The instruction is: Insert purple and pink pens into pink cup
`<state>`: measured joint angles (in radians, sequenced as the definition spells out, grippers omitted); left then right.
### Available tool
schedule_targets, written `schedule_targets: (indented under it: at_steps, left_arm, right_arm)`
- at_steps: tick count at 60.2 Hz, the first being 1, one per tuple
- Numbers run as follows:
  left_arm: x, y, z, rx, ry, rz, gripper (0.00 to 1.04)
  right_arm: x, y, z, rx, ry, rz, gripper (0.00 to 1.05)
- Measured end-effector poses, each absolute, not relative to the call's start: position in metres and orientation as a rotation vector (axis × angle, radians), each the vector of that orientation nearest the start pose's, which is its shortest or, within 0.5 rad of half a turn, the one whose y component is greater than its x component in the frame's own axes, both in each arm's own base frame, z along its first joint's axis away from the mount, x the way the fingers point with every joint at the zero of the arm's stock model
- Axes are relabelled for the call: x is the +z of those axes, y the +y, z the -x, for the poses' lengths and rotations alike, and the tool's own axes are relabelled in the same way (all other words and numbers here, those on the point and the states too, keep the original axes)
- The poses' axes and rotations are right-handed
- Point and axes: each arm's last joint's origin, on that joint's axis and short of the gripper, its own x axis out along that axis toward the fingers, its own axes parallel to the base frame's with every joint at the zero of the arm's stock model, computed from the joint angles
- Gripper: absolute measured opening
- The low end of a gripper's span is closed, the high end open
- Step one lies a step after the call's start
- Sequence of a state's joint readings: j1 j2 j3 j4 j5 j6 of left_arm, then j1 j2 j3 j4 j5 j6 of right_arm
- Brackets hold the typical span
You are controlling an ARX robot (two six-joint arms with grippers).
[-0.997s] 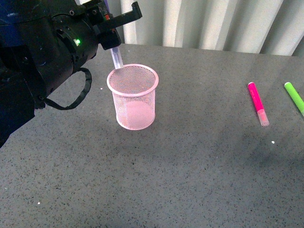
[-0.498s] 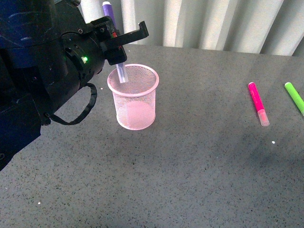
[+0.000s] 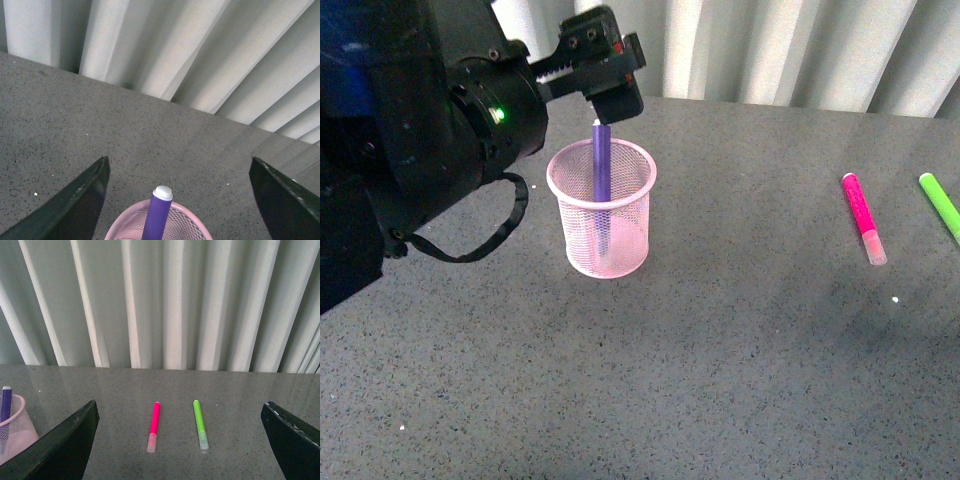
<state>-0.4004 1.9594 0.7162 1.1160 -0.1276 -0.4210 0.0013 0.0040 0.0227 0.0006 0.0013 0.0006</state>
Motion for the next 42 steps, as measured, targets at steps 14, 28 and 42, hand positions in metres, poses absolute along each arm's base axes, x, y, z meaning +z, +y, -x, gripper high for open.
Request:
schedule_targets:
  at_steps: [14,28,42]
  left_arm:
    - [0.154,-0.108,-0.305,-0.232,0.254,0.281,0.98]
    - [0.176,-0.061,-0.26,-0.244,0.47,0.052,0.98]
    - [0.171,-0.054,-0.258,-0.126,0.337,-0.016,0.9]
  right_arm:
    - [0.171,0.0,-0.097,0.0,-0.019,-0.001,0.98]
    - [0.171,0.0,-0.097,-0.001,-0.019,-0.001,0.98]
    - [0.171,0.0,-0.097,0.002,-0.019,-0.001,0.98]
